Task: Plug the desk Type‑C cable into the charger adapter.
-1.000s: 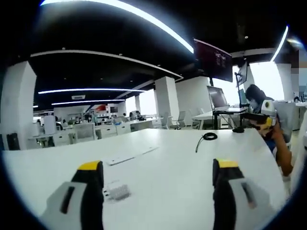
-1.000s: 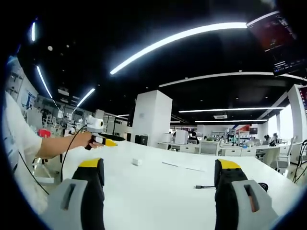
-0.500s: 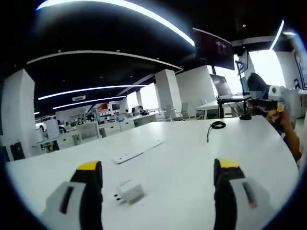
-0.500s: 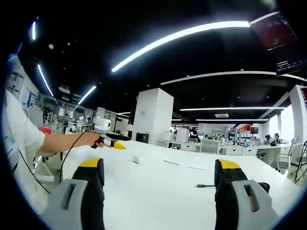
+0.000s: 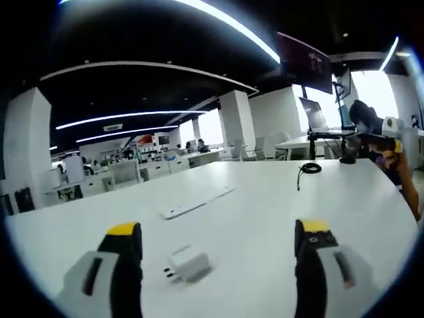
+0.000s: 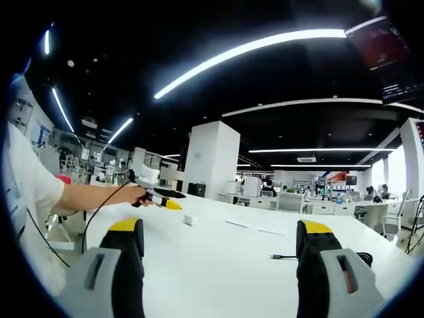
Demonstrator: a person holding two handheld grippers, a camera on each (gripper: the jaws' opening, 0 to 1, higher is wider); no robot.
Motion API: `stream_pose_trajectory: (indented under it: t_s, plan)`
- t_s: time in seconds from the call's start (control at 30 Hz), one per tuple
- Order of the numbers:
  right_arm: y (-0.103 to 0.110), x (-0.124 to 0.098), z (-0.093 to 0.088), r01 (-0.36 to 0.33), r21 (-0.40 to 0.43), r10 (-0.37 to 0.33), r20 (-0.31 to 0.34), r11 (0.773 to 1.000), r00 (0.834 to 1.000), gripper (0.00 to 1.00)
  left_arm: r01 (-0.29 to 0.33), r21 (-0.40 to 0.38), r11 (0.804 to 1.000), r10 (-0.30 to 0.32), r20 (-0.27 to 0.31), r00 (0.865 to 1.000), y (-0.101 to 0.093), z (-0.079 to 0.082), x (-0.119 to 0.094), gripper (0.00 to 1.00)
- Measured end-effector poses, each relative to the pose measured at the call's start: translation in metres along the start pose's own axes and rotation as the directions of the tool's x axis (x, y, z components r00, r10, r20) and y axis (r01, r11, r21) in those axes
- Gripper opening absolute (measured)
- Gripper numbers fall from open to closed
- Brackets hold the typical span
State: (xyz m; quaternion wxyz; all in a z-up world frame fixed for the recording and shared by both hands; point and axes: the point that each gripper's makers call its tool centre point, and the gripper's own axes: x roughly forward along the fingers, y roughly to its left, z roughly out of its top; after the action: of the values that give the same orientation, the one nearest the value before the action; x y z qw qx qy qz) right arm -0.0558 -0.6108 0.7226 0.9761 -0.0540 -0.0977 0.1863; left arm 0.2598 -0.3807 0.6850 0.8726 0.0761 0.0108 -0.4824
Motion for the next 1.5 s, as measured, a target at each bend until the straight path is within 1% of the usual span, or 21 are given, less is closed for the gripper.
stream_pose_trajectory:
  t_s: [0.2,0.27,0.33,0.4,0.5,0.6,0.67,0.73,0.8,0.83,0.9,1.0,1.03,1.1,1.17,1.23,1.4,1.43,1.5]
  plan:
    - [-0.002,-0.001,0.001,0.004,0.0,-0.004,0.004,1.0,1.0,0.97,-0.01,0.004,1.0,0.011,-0.038,0.999,0.012,-0.012,0.01,0.96]
    - [-0.001,-0.001,0.001,0.002,0.002,-0.002,0.005,1.0,1.0,0.97,-0.011,0.009,1.0,0.011,-0.064,0.998,0.016,-0.019,0.014,0.95]
    - [-0.001,-0.001,0.001,0.0,-0.001,0.0,0.004,1.0,1.0,0.97,-0.018,0.004,1.0,0.018,-0.089,0.996,0.017,-0.026,0.017,0.93]
    - [0.0,0.0,0.001,-0.001,-0.001,0.001,0.003,1.0,1.0,0.97,-0.021,-0.001,1.0,0.021,-0.101,0.995,0.02,-0.031,0.022,0.91]
    - [0.0,0.0,0.001,-0.001,-0.001,0.001,0.002,1.0,1.0,0.97,-0.019,0.018,1.0,0.021,-0.138,0.99,0.02,-0.042,0.03,0.91]
    - [0.001,0.0,0.001,0.0,-0.004,0.0,0.001,1.0,1.0,0.97,-0.011,0.042,0.999,0.018,-0.175,0.984,0.021,-0.05,0.034,0.92]
    - [0.001,-0.001,0.001,0.0,-0.005,0.0,0.003,1.0,1.0,0.97,-0.025,0.045,0.999,0.032,-0.167,0.985,0.025,-0.05,0.037,0.91]
    - [0.001,0.0,0.001,0.0,-0.005,0.0,0.003,1.0,1.0,0.97,-0.029,0.038,0.999,0.035,-0.165,0.986,0.028,-0.052,0.039,0.88]
    - [0.002,0.001,0.001,-0.002,-0.006,0.002,0.001,1.0,1.0,0.97,-0.039,0.047,0.998,0.047,-0.179,0.983,0.031,-0.058,0.043,0.86]
    - [0.002,0.002,0.0,-0.004,-0.006,0.004,-0.002,1.0,1.0,0.97,-0.046,0.063,0.997,0.058,-0.204,0.977,0.034,-0.063,0.042,0.83]
    - [0.005,0.004,-0.002,-0.011,-0.007,0.011,-0.006,1.0,1.0,0.97,-0.056,0.064,0.996,0.068,-0.206,0.976,0.038,-0.064,0.045,0.78]
    - [0.008,0.006,-0.003,-0.02,-0.012,0.02,-0.013,1.0,1.0,0.97,-0.045,0.024,0.999,0.049,-0.2,0.979,0.036,-0.065,0.047,0.74]
    - [0.008,0.006,-0.003,-0.021,-0.013,0.02,-0.014,1.0,1.0,0.97,-0.041,0.019,0.999,0.044,-0.207,0.977,0.035,-0.067,0.048,0.73]
    - [0.007,0.007,-0.004,-0.019,-0.014,0.019,-0.015,1.0,1.0,0.97,-0.036,0.029,0.999,0.042,-0.25,0.967,0.033,-0.075,0.049,0.71]
    - [0.007,0.007,-0.004,-0.019,-0.012,0.019,-0.017,1.0,1.0,0.97,-0.033,0.034,0.999,0.041,-0.259,0.965,0.033,-0.078,0.051,0.71]
    - [0.007,0.006,-0.004,-0.017,-0.014,0.017,-0.016,1.0,1.0,0.97,-0.032,0.029,0.999,0.038,-0.256,0.966,0.032,-0.078,0.051,0.68]
    - [0.005,0.005,-0.003,-0.014,-0.014,0.014,-0.012,1.0,1.0,0.97,-0.037,0.042,0.998,0.046,-0.256,0.966,0.031,-0.075,0.05,0.52]
    - [0.005,0.005,-0.003,-0.014,-0.014,0.014,-0.013,1.0,1.0,0.97,-0.047,0.037,0.998,0.055,-0.254,0.966,0.033,-0.074,0.05,0.5]
    - [0.005,0.005,-0.003,-0.014,-0.014,0.014,-0.012,1.0,1.0,0.97,-0.046,0.033,0.998,0.052,-0.251,0.967,0.034,-0.073,0.05,0.47]
